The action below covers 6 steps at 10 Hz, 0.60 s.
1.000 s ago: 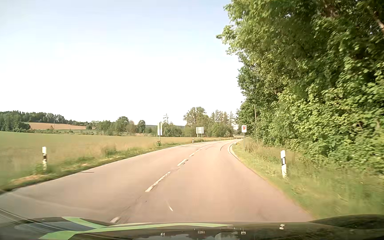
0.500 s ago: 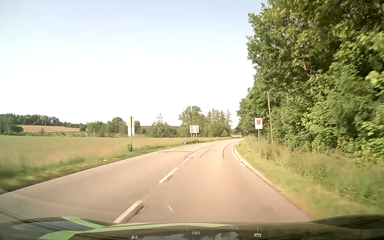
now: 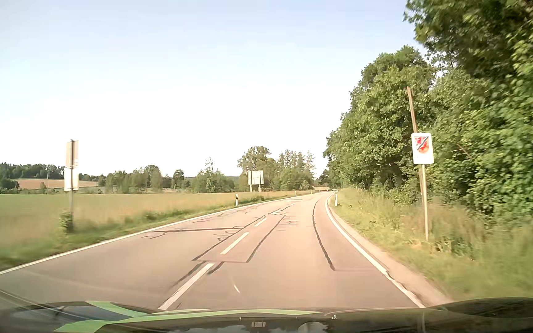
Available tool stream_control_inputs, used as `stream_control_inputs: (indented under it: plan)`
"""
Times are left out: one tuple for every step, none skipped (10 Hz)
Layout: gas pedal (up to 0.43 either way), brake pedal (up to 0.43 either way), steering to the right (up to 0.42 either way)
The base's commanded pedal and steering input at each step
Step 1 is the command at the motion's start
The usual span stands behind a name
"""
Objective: Follow the waypoints while adhering to traffic rules and regulations
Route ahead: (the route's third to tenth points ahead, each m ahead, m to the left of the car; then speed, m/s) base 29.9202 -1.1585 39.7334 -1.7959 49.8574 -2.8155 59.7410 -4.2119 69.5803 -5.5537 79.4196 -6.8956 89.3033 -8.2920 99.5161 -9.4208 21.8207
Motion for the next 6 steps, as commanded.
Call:
stream_control_inputs:
  plan:
    - [0.157,0.0,0.013]
    - [0.157,0.0,0.013]
    - [0.15,0.0,0.012]
    - [0.15,0.0,0.012]
    - [0.138,0.0,0.012]
    - [0.138,0.0,0.012]
